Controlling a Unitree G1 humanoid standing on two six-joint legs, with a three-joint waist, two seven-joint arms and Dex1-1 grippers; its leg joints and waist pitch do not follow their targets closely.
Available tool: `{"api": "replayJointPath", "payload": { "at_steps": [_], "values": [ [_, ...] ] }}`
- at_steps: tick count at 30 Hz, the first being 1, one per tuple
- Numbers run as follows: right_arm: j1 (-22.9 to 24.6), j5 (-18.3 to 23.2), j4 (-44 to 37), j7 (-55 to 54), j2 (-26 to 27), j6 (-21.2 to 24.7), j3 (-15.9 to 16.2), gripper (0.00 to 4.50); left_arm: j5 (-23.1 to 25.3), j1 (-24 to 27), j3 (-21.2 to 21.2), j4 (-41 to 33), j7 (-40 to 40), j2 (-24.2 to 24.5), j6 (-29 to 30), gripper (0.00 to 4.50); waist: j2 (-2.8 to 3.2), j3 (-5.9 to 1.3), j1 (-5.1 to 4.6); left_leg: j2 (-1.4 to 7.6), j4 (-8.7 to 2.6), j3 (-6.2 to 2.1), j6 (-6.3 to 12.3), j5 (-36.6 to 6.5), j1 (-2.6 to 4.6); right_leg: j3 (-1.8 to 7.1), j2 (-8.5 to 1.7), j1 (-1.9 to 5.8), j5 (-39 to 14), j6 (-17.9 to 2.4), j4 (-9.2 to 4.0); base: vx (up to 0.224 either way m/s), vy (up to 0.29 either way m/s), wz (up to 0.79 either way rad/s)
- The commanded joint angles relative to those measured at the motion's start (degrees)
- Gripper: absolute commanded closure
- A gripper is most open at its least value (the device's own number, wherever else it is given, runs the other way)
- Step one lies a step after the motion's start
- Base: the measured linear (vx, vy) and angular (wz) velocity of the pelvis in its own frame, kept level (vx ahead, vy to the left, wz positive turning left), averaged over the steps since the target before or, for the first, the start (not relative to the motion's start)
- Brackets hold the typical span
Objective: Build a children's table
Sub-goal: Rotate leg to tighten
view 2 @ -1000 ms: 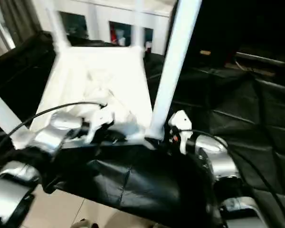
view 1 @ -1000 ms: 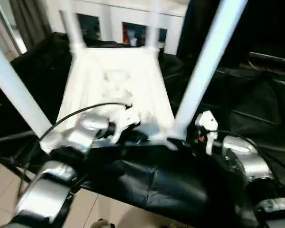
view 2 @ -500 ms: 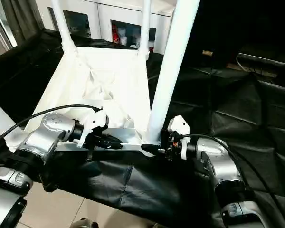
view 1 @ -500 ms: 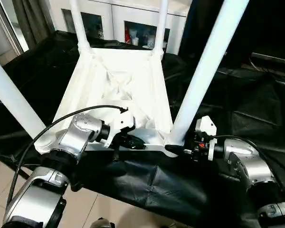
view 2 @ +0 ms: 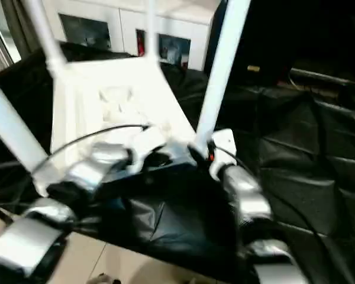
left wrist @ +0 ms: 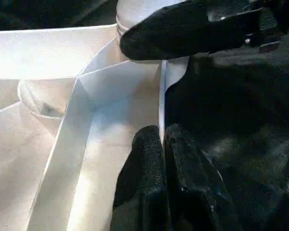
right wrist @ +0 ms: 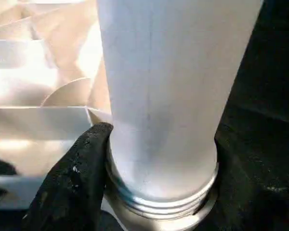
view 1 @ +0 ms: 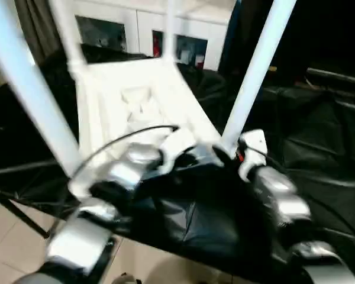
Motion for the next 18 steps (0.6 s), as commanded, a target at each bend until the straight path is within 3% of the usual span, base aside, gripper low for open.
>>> {"api": "replayJointPath", "payload": {
  "at_steps": [1,2,3,8,10,15,17,18],
  "values": [
    [1.3,-2.3,1.4,2.4,4.3,0.6,5.4,1.43,-0.7,-0.1,0.2,1.1,3.1,-4.0,-1.8,4.5,-0.51,-2.83,-0.05,1.53,-4.45,-1.06,0.92,-15.1,0.6,2.18,-3.67,1.79,-18.3,-9.4,-5.38,0.0,0.0,0.0],
    [1.2,-2.8,1.5,3.0,4.1,-0.2,5.9,1.08,-0.6,-0.2,0.0,1.2,2.7,-3.9,-2.1,4.5,-0.12,-2.86,-0.16,1.51,-4.48,-1.03,0.97,-15.2,0.55,2.18,-3.58,1.86,-17.1,-9.7,-5.37,0.0,0.0,0.0],
    [0.9,-2.7,1.9,3.4,3.9,-0.7,5.9,1.08,-0.6,-0.5,0.0,1.8,2.5,-3.9,-2.5,4.5,-0.37,-2.87,-0.2,1.46,-4.42,-0.99,1.1,-15.2,0.53,2.16,-3.54,1.88,-16.9,-9.7,-5.32,0.0,0.0,0.0],
    [-0.1,-2.4,2.4,8.7,0.7,-3.6,5.9,0.88,-1.0,-0.4,0.2,1.9,-1.2,-1.5,-3.9,4.5,-0.33,-2.93,-0.22,1.51,-4.36,-1.0,2.0,-15.2,0.39,2.15,-3.7,1.98,-17.7,-10.1,-5.34,0.0,0.0,0.0],
    [0.3,-1.1,0.8,14.7,-1.7,-4.4,5.8,0.88,-2.0,0.2,0.4,0.7,-5.3,0.2,-4.3,4.5,-0.65,-3.05,-0.18,1.5,-4.23,-0.96,2.55,-14.3,0.27,2.1,-3.7,2.19,-16.3,-10.5,-5.15,0.0,0.0,0.0],
    [2.4,1.9,-3.9,27.9,-5.7,-3.8,7.4,0.88,-3.4,1.7,-0.1,-1.7,-12.8,3.1,-5.6,4.5,-0.71,-3.14,0.1,1.61,-3.92,-0.81,5.02,-11.4,0.1,2.05,-3.72,2.47,-11.2,-12.1,-4.67,0.0,0.0,0.0],
    [4.6,5.4,-8.9,38.1,-9.9,-0.3,8.3,0.88,-5.8,3.8,-0.5,-5.5,-22.0,6.7,-5.1,4.5,-0.64,-3.22,0.19,1.83,-3.96,-0.9,5.75,-10.5,0.07,1.97,-3.7,2.71,-8.8,-13.2,-4.21,0.0,0.0,0.0],
    [4.7,5.5,-9.1,38.6,-10.2,-0.3,8.4,0.88,-5.9,3.9,-0.6,-5.8,-22.5,7.0,-4.8,4.5,-0.62,-3.22,0.25,1.87,-3.91,-0.93,6.1,-10.3,0.07,1.97,-3.68,2.73,-8.0,-13.5,-4.07,0.0,0.0,0.0]
  ]
}}
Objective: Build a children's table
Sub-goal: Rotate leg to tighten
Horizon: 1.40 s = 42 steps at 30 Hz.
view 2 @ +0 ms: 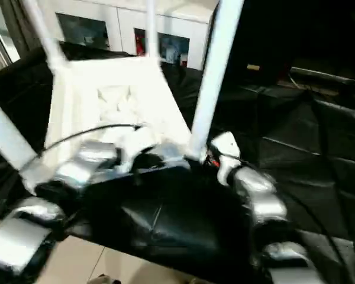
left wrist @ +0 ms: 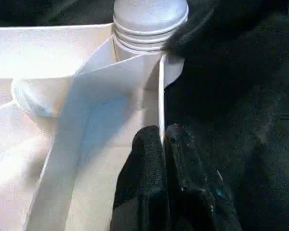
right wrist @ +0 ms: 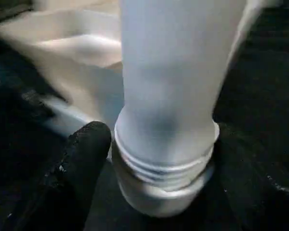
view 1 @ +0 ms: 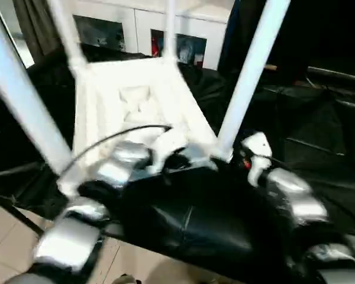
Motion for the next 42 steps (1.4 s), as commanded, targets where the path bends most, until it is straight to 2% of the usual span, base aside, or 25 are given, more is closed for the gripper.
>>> {"api": "replayJointPath", "payload": {
  "at_steps": [1,5,9,10,12,14,15,22,25,27,28,29,31,33,34,35,36,37,38,41,42],
  "values": [
    [0.2,1.6,-3.4,7.7,0.1,1.2,3.8,0.88,-2.8,1.3,-1.4,-2.7,-5.9,-0.9,0.5,4.5,-0.79,-3.08,0.29,1.89,-3.73,-0.76,6.26,-9.9,0.31,2.12,-3.63,2.71,-7.0,-14.0,-3.89,0.0,0.0,0.0],
    [1.2,2.6,-5.3,12.8,-2.8,2.3,3.6,0.88,-4.9,3.4,-1.4,-7.1,-12.6,2.2,2.7,4.5,-0.62,-3.02,0.75,2.23,-3.78,-0.52,5.1,-10.3,0.61,2.07,-3.62,2.56,-7.1,-15.2,-3.63,0.0,0.0,0.0],
    [1.9,3.3,-7.0,14.6,-3.9,3.4,3.6,0.88,-6.0,4.6,-1.2,-9.5,-15.1,3.5,3.9,4.5,-0.78,-2.93,1.42,2.17,-3.75,-0.35,4.55,-10.1,0.74,2.19,-3.63,2.45,-7.4,-14.9,-3.68,0.0,0.0,0.0],
    [2.1,3.6,-7.6,15.0,-4.0,3.8,3.7,0.88,-6.2,4.8,-1.2,-10.0,-15.3,3.7,4.1,4.5,-0.81,-2.9,1.43,2.15,-3.84,-0.4,4.17,-10.3,0.72,2.19,-3.64,2.5,-8.0,-14.6,-3.72,0.0,0.0,0.0],
    [2.4,3.9,-8.1,15.5,-4.1,4.3,3.9,1.22,-6.3,5.1,-0.9,-10.7,-15.3,3.9,4.5,4.5,-0.83,-2.86,1.42,2.1,-3.89,-0.45,3.69,-11.0,0.74,2.22,-3.65,2.48,-9.6,-13.9,-3.86,0.0,0.0,0.0],
    [2.5,3.9,-8.2,15.9,-3.9,4.7,4.2,1.25,-6.2,5.1,-0.7,-11.0,-14.8,3.9,4.6,4.5,-0.93,-2.87,1.26,2.03,-3.91,-0.53,3.28,-11.1,0.68,2.24,-3.72,2.44,-10.4,-13.5,-3.94,0.0,0.0,0.0],
    [2.6,3.9,-8.3,16.1,-3.8,4.8,4.3,1.51,-6.2,5.2,-0.6,-11.1,-14.6,3.9,4.7,4.5,-0.92,-2.91,1.24,2.02,-3.88,-0.54,3.22,-10.8,0.7,2.26,-3.71,2.45,-10.0,-13.5,-3.91,0.0,0.0,0.0],
    [3.9,3.9,-9.9,15.2,-3.2,6.3,4.6,1.79,-5.2,5.6,0.0,-11.4,-11.3,3.4,4.4,4.5,-1.04,-2.9,1.26,1.91,-3.8,-0.52,3.73,-9.5,0.69,2.26,-3.6,2.53,-8.2,-13.6,-3.78,0.0,0.0,0.0],
    [4.2,3.1,-7.8,9.8,-1.1,5.9,3.6,1.79,-3.5,4.6,1.0,-8.7,-3.9,2.0,3.4,4.5,-1.04,-2.85,1.14,1.9,-3.85,-0.61,3.16,-10.6,0.73,2.31,-3.76,2.44,-9.9,-13.3,-4.01,0.0,0.0,0.0],
    [4.1,1.6,-5.6,2.8,1.2,5.5,2.4,1.8,-2.8,3.8,1.9,-6.8,1.2,0.5,3.3,4.5,-1.11,-2.62,0.91,1.8,-4.01,-0.61,2.28,-12.2,0.85,2.33,-3.7,2.15,-13.2,-12.5,-4.44,0.0,0.0,0.0],
    [3.8,0.8,-4.1,-1.4,2.5,5.7,1.7,1.8,-2.2,3.0,2.5,-5.5,4.9,-0.5,3.6,4.5,-1.06,-2.54,0.89,1.74,-4.1,-0.69,1.35,-13.6,1.07,2.36,-3.85,1.99,-16.7,-11.6,-4.82,0.0,0.0,0.0],
    [3.5,-0.2,-2.5,-6.6,4.2,5.6,0.9,1.8,-1.6,2.1,2.8,-4.1,8.6,-1.7,3.9,4.5,-1.26,-2.59,0.79,1.66,-4.19,-0.85,0.65,-14.1,1.03,2.29,-3.89,2.18,-19.0,-10.6,-4.97,0.0,0.0,0.0],
    [2.7,-1.1,-0.6,-14.4,6.8,6.3,-0.5,1.8,-0.6,0.9,3.3,-2.1,13.8,-3.4,4.7,4.5,-1.11,-2.46,0.66,1.65,-4.28,-0.84,0.06,-14.7,1.23,2.45,-3.8,1.73,-20.7,-9.7,-5.26,0.0,0.0,0.0],
    [1.1,-1.5,2.2,-23.8,10.2,7.9,-2.3,1.8,0.0,-0.4,3.5,-0.3,18.7,-6.4,6.0,4.5,-1.1,-2.56,0.63,1.6,-4.34,-0.95,-0.49,-14.6,1.17,2.41,-3.89,1.85,-21.2,-9.1,-5.27,0.0,0.0,0.0],
    [0.1,-1.6,3.6,-27.2,11.6,8.3,-2.9,1.8,0.1,-0.7,3.3,0.1,20.0,-7.8,6.3,4.5,-0.95,-2.53,0.48,1.62,-4.43,-0.97,-0.75,-14.7,1.23,2.44,-3.83,1.68,-21.0,-9.1,-5.29,0.0,0.0,0.0],
    [-0.5,-1.7,4.4,-29.3,12.5,8.5,-3.3,1.8,0.2,-1.0,3.1,0.5,20.8,-8.7,6.3,4.5,-1.1,-2.53,0.47,1.48,-4.43,-1.04,-0.69,-14.9,1.12,2.36,-3.81,1.95,-21.4,-8.8,-5.39,0.0,0.0,0.0],
    [-1.2,-2.2,5.0,-31.1,13.7,8.4,-3.2,1.8,0.6,-1.2,2.6,0.8,21.5,-9.8,6.1,4.5,-0.76,-2.6,0.52,1.49,-4.39,-1.04,-0.56,-14.8,1.16,2.41,-3.83,1.93,-20.8,-8.9,-5.32,0.0,0.0,0.0],
    [-1.7,-2.6,5.4,-32.2,14.5,8.3,-3.1,1.8,0.8,-1.3,2.2,1.1,21.8,-10.6,5.9,4.5,-0.68,-2.63,0.49,1.55,-4.35,-0.93,-0.41,-14.8,1.3,2.52,-3.77,1.72,-19.4,-9.1,-5.38,0.0,0.0,0.0],
    [-2.3,-4.2,5.7,-33.0,15.2,7.0,-1.9,1.8,1.0,-1.3,1.7,1.2,21.6,-11.5,5.7,4.5,-0.63,-2.68,0.49,1.5,-4.38,-0.96,-0.28,-14.6,1.15,2.48,-3.68,1.9,-18.0,-9.3,-5.22,0.0,0.0,0.0],
    [-2.8,-8.1,5.9,-32.2,15.5,2.6,1.8,1.8,1.3,-1.4,0.6,1.3,20.6,-12.6,5.1,4.5,-0.85,-2.84,0.58,1.38,-4.2,-0.81,0.62,-13.3,0.91,2.51,-3.64,2.22,-14.6,-9.7,-4.88,0.0,0.0,0.0],
    [-2.8,-8.1,6.0,-32.2,15.4,2.5,1.9,1.24,1.3,-1.4,0.6,1.4,20.6,-12.6,5.0,4.5,-0.71,-2.82,0.61,1.35,-4.22,-0.81,0.83,-13.2,0.88,2.5,-3.66,2.25,-14.6,-9.7,-4.89,0.0,0.0,0.0]
  ]
}}
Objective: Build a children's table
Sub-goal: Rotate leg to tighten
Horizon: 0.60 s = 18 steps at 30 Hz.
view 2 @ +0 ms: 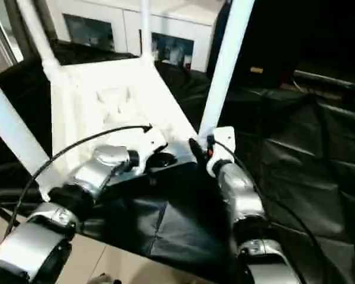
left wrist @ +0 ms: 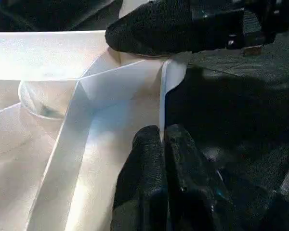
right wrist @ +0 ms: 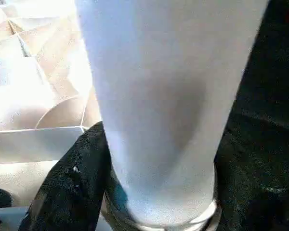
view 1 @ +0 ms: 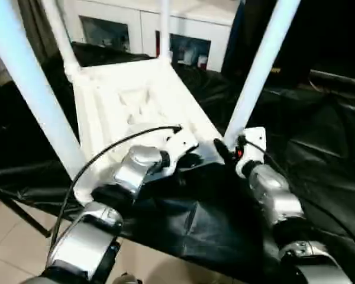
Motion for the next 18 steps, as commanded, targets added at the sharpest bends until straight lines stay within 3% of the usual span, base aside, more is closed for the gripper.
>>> {"api": "replayJointPath", "payload": {
  "at_steps": [1,7,14,18],
  "values": [
    [1.1,-3.1,2.0,3.7,2.7,0.2,7.6,1.24,-1.1,-0.7,0.4,1.1,2.7,-3.1,-1.1,4.5,-0.68,-2.83,-0.33,1.41,-4.2,-0.88,1.23,-13.2,0.44,2.25,-3.6,1.92,-14.7,-9.6,-5.0,0.0,0.0,0.0],
    [0.4,-0.9,1.3,12.7,-0.9,-3.0,7.2,0.61,-2.1,0.5,0.3,-0.7,-4.1,0.4,-2.7,4.5,-0.81,-2.75,-0.33,1.5,-4.37,-1.05,1.7,-15.1,0.34,2.14,-3.68,1.93,-18.4,-8.8,-5.37,0.0,0.0,0.0],
    [3.1,4.0,-5.0,34.4,-9.0,-1.1,8.3,0.61,-4.9,3.6,-0.4,-5.7,-17.1,6.6,-3.0,4.5,-1.17,-3.02,-0.28,1.75,-3.97,-0.92,4.76,-10.2,-0.02,2.04,-3.68,2.57,-9.6,-12.1,-4.23,0.0,0.0,0.0],
    [3.9,5.6,-6.8,38.9,-11.4,-0.7,8.4,0.61,-6.5,5.0,-1.0,-8.4,-23.4,9.3,-2.8,4.5,-0.97,-3.2,-0.34,1.89,-3.72,-0.73,5.39,-8.0,0.17,2.0,-3.57,2.35,-4.7,-14.4,-3.61,0.0,0.0,0.0]
  ]
}}
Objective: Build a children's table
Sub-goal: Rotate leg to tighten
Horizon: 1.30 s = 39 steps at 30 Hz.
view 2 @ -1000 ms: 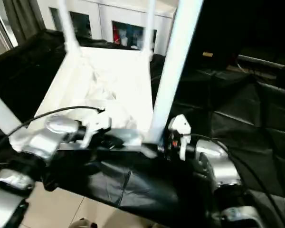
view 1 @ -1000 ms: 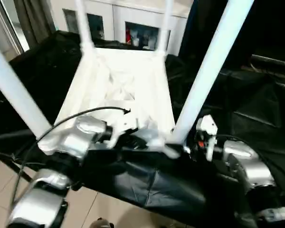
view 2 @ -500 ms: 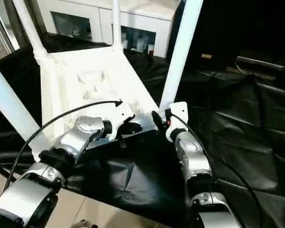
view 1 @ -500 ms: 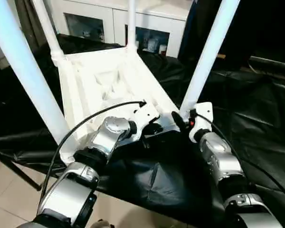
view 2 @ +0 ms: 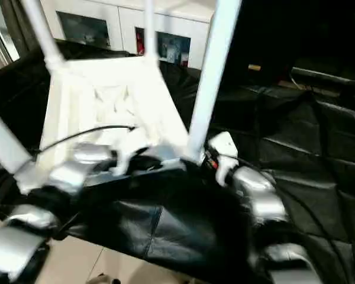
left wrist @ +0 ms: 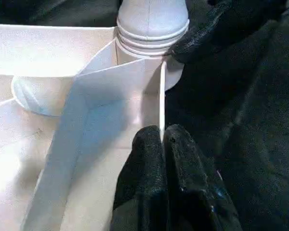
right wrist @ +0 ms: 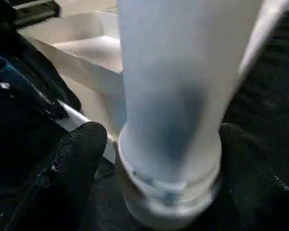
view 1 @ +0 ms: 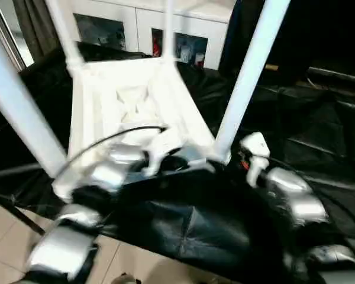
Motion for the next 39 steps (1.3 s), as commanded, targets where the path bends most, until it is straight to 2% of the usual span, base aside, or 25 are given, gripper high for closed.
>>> {"api": "replayJointPath", "payload": {
  "at_steps": [1,3,7,9,12,15,19,20,21,22,25,26,27,28,29,30,33,35,37,38,39],
  "values": [
    [0.8,1.6,-2.7,5.7,-0.7,1.1,2.5,0.61,-3.0,1.6,-1.5,-2.3,-5.7,-0.1,-0.7,4.5,-0.77,-3.35,0.09,1.79,-3.51,-0.71,5.62,-7.7,0.37,2.15,-3.59,2.9,-4.0,-14.8,-3.37,0.0,0.0,0.0],
    [1.8,3.3,-4.1,12.0,-3.5,2.6,2.0,0.61,-4.6,2.9,-1.4,-4.9,-11.1,2.9,0.7,4.5,-0.57,-3.29,0.41,2.04,-3.47,-0.48,6.01,-7.8,0.61,2.1,-3.36,2.75,-3.5,-15.2,-3.33,0.0,0.0,0.0],
    [2.2,3.6,-4.3,13.4,-4.3,2.9,1.8,0.61,-5.2,3.4,-1.0,-6.0,-12.6,3.9,1.5,4.5,-0.55,-3.18,0.86,2.16,-3.51,-0.36,4.95,-8.7,0.73,2.04,-3.45,2.57,-4.4,-15.6,-3.26,0.0,0.0,0.0],
    [2.3,3.6,-4.5,14.0,-4.5,3.2,2.1,0.77,-5.3,3.6,-0.9,-6.3,-13.0,4.1,1.6,4.5,-0.6,-3.11,0.74,2.07,-3.61,-0.48,3.77,-10.1,0.67,2.07,-3.59,2.63,-7.2,-14.9,-3.5,0.0,0.0,0.0],
    [2.6,3.8,-4.8,14.5,-4.7,3.5,2.3,0.97,-5.3,3.9,-0.9,-6.6,-13.2,4.4,1.7,4.5,-0.71,-3.17,0.72,2.01,-3.6,-0.53,3.22,-10.3,0.72,2.16,-3.65,2.64,-8.3,-14.3,-3.63,0.0,0.0,0.0],
    [3.0,4.2,-5.5,14.9,-4.7,4.1,2.6,1.37,-5.5,4.3,-1.0,-7.3,-13.2,4.5,2.1,4.5,-0.76,-3.32,0.72,1.96,-3.47,-0.53,3.93,-8.1,0.67,2.15,-3.57,2.76,-5.0,-14.6,-3.25,0.0,0.0,0.0],
    [3.5,4.5,-6.1,15.5,-4.4,4.8,2.7,1.63,-5.5,4.6,-0.8,-7.9,-12.4,4.3,2.0,4.5,-0.8,-3.35,0.75,1.93,-3.35,-0.47,4.57,-7.3,0.64,2.07,-3.51,2.76,-3.9,-15.0,-3.14,0.0,0.0,0.0],
    [3.6,4.4,-6.0,14.8,-4.0,4.9,2.6,1.68,-5.0,4.5,-0.6,-7.4,-11.0,3.9,1.6,4.5,-0.8,-3.34,0.73,1.92,-3.35,-0.48,4.55,-7.4,0.62,2.07,-3.51,2.76,-4.1,-15.0,-3.15,0.0,0.0,0.0],
    [3.3,3.0,-4.2,9.3,-2.4,4.5,1.8,1.71,-3.2,3.2,0.1,-4.4,-4.7,2.2,0.0,4.5,-0.97,-3.29,0.63,1.87,-3.32,-0.48,4.44,-7.6,0.58,2.15,-3.58,2.7,-4.8,-14.8,-3.27,0.0,0.0,0.0],
    [3.3,3.0,-4.2,9.3,-2.4,4.5,1.8,1.73,-3.2,3.2,0.1,-4.4,-4.7,2.2,0.0,4.5,-1.0,-3.17,0.5,1.82,-3.4,-0.48,4.2,-8.1,0.64,2.17,-3.55,2.55,-5.7,-14.5,-3.49,0.0,0.0,0.0],
    [2.4,0.4,-1.0,1.8,-0.5,3.4,1.2,1.77,-2.0,1.6,1.1,-1.3,2.0,0.1,-1.1,4.5,-1.22,-3.07,0.42,1.78,-3.59,-0.67,2.52,-10.9,0.86,2.24,-3.82,2.54,-12.2,-12.7,-4.15,0.0,0.0,0.0],
    [1.6,-1.1,1.2,-3.9,0.7,2.8,0.7,1.78,-1.3,0.6,1.6,0.2,5.9,-1.3,-1.1,4.5,-1.12,-2.9,0.26,1.71,-3.65,-0.62,1.74,-11.7,0.98,2.27,-3.75,2.06,-14.6,-12.1,-4.44,0.0,0.0,0.0],
    [1.6,-1.1,1.2,-3.9,0.7,2.8,0.7,1.78,-1.3,0.6,1.6,0.2,5.9,-1.3,-1.1,4.5,-1.09,-2.83,0.21,1.67,-3.77,-0.69,1.3,-12.4,1.07,2.26,-3.81,2.07,-16.1,-11.7,-4.66,0.0,0.0,0.0],
    [1.0,-1.9,3.0,-8.9,2.0,2.8,0.0,1.78,-0.7,-0.2,1.8,1.4,9.1,-2.6,-0.9,4.5,-1.25,-2.99,0.24,1.64,-3.77,-0.87,0.97,-12.5,0.93,2.2,-3.89,2.43,-17.6,-10.8,-4.64,0.0,0.0,0.0],
    [0.1,-2.4,4.8,-15.4,3.9,3.5,-1.1,1.78,0.1,-1.5,2.1,3.3,13.7,-4.4,-0.1,4.5,-1.14,-2.9,0.23,1.68,-3.78,-0.75,0.93,-12.4,1.02,2.33,-3.77,2.08,-17.5,-10.3,-4.79,0.0,0.0,0.0],
    [0.1,-2.4,4.8,-15.4,3.9,3.5,-1.1,1.8,0.1,-1.5,2.1,3.3,13.7,-4.4,-0.1,4.5,-1.11,-2.91,0.21,1.69,-3.75,-0.75,0.76,-12.3,1.07,2.39,-3.83,1.99,-17.4,-10.3,-4.79,0.0,0.0,0.0],
    [-2.2,-2.2,8.2,-27.8,8.4,5.7,-3.5,1.8,1.3,-4.0,2.4,6.6,22.8,-9.0,1.8,4.5,-1.11,-3.08,0.04,1.51,-3.83,-0.81,0.19,-11.2,0.99,2.28,-3.64,2.17,-15.6,-10.3,-4.61,0.0,0.0,0.0],
    [-2.7,-2.2,8.7,-29.8,9.3,6.0,-4.0,1.8,1.4,-4.4,2.5,7.3,23.9,-9.9,1.7,4.5,-1.09,-3.18,0.25,1.47,-3.7,-0.75,1.03,-11.0,0.92,2.36,-3.72,2.24,-14.4,-10.4,-4.57,0.0,0.0,0.0],
    [-2.8,-2.2,8.7,-30.0,9.4,6.0,-4.0,1.8,1.4,-4.4,2.5,7.3,24.0,-10.0,1.7,4.5,-1.13,-3.28,0.47,1.47,-3.62,-0.72,1.78,-9.7,0.81,2.35,-3.64,2.43,-11.5,-10.6,-4.29,0.0,0.0,0.0],
    [-3.8,-4.3,9.7,-32.6,11.2,6.1,-2.7,1.8,1.7,-5.0,2.0,8.3,25.4,-12.3,1.2,4.5,-0.68,-3.36,0.31,1.47,-3.61,-0.67,1.86,-9.0,0.82,2.3,-3.41,2.33,-9.3,-11.1,-4.15,0.0,0.0,0.0],
    [-4.1,-5.3,9.7,-32.3,12.0,5.2,-1.4,1.45,2.1,-5.2,1.4,8.6,25.3,-13.2,0.6,4.5,-0.84,-3.35,0.29,1.39,-3.63,-0.74,2.02,-8.7,0.72,2.23,-3.43,2.6,-8.4,-11.4,-4.0,0.0,0.0,0.0]
  ]
}}
